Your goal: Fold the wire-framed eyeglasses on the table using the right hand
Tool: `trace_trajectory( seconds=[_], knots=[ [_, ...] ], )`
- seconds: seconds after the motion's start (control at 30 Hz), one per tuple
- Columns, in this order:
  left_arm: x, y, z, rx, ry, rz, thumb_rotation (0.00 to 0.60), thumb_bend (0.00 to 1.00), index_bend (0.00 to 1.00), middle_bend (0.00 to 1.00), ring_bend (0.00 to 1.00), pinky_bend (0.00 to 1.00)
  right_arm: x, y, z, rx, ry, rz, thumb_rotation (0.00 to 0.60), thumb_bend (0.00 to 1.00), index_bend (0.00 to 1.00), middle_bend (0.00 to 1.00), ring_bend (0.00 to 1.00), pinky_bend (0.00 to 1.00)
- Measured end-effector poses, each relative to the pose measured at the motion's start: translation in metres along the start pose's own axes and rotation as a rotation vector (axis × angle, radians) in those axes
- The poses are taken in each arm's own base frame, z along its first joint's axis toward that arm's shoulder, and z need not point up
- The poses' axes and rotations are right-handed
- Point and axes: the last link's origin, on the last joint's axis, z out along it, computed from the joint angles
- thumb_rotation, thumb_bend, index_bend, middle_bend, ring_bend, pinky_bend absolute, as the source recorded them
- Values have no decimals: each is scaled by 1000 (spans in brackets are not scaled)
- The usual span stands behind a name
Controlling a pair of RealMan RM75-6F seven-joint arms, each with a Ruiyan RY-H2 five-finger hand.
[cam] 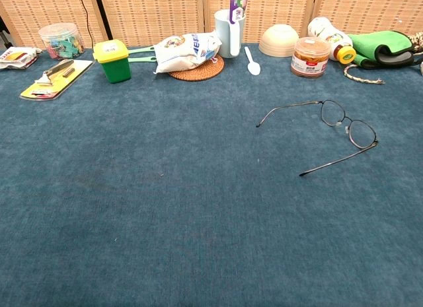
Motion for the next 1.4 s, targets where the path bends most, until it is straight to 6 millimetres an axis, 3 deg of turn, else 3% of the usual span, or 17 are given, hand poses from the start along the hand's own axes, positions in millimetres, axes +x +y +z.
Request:
trace_trajectory(
  seconds=[0.73, 1.4],
  knots=[
    [13, 4, 7, -17, 15, 17, 484, 190, 127, 38, 31, 0, 0, -8, 7, 23, -42, 27, 600, 144, 138, 7, 0, 39],
    [19, 8, 22, -37, 26, 28, 484, 190, 152, 38, 30, 0, -21, -67, 59, 148, -238, -4, 600, 146, 131, 0, 0, 0]
  ],
)
